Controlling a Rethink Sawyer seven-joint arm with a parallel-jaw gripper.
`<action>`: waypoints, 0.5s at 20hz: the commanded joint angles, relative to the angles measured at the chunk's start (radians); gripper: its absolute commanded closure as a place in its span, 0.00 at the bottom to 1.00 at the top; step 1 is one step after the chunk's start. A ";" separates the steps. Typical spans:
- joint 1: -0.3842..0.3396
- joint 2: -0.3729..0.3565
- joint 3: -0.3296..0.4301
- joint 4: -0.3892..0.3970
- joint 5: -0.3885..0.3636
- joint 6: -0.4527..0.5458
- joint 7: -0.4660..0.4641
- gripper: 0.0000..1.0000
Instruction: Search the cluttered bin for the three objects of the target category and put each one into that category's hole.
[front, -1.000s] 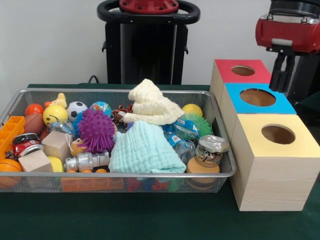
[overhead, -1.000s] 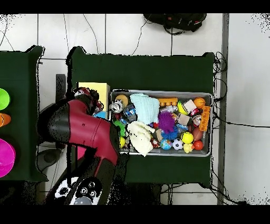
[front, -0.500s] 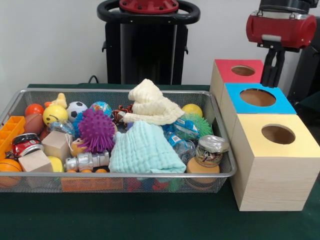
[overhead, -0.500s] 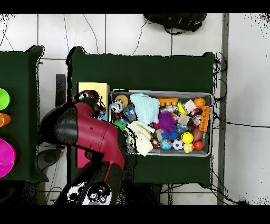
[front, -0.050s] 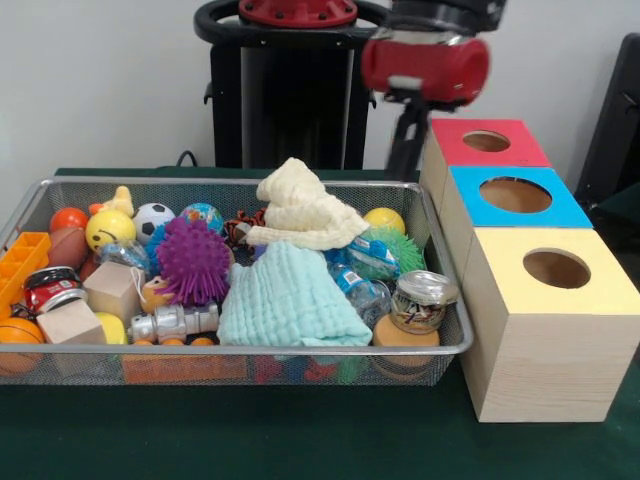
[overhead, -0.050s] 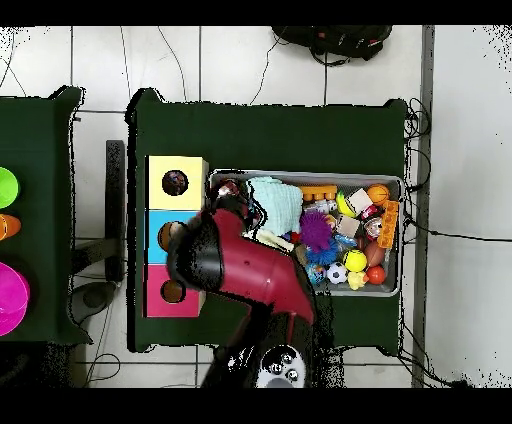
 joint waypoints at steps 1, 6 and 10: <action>-0.179 0.001 0.262 0.085 -0.186 0.180 -0.204 1.00; -0.235 -0.024 0.283 -0.089 -0.196 0.461 -0.215 1.00; -0.243 -0.031 0.294 -0.113 -0.210 0.512 -0.176 1.00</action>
